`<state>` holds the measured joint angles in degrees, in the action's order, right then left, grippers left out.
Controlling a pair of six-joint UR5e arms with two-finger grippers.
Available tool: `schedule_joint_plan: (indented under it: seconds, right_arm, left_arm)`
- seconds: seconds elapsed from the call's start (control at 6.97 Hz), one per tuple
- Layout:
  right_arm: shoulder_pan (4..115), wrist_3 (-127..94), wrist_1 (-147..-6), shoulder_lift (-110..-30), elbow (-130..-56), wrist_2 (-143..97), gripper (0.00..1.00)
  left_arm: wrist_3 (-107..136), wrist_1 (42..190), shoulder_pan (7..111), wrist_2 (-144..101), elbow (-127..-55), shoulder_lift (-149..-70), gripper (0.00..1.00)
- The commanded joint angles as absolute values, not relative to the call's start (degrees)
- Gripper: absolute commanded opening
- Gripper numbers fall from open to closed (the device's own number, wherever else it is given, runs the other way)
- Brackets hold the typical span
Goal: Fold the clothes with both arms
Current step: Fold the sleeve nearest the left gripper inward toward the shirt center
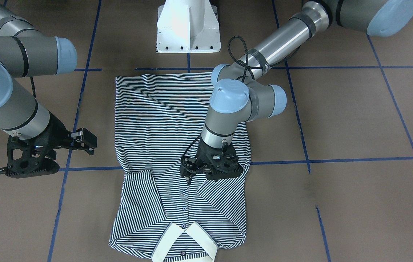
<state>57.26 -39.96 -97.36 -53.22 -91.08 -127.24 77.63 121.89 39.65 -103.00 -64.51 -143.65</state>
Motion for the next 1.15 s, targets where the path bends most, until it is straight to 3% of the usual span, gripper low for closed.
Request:
schedule_joint_plan:
  seconds: [0.0, 0.29, 0.43, 0.57, 1.0]
  right_arm:
    - [53.99, -48.73, -97.29, -56.4, -96.02, -127.09, 1.0]
    - [43.66, -65.88, -85.94, -68.05, -106.3, -118.62, 1.0]
    - [37.68, -72.27, -78.04, -73.51, -109.31, -113.26, 1.0]
    - [32.75, -76.68, -75.61, -79.92, -112.99, -110.85, 1.0]
    - [18.67, -87.07, -75.59, -83.93, -115.75, -100.04, 1.0]
  left_arm:
    - [72.98, 109.59, 39.64, -106.6, -82.61, -133.82, 1.0]
    - [66.82, 99.27, 39.64, -106.79, -103.6, -122.41, 1.0]
    - [67.32, 97.58, 39.64, -106.61, -110.58, -118.08, 1.0]
    - [67.32, 97.47, 39.46, -106.52, -115.44, -113.69, 1.0]
    - [67.5, 97.38, 39.02, -106.44, -117.07, -113.47, 1.0]
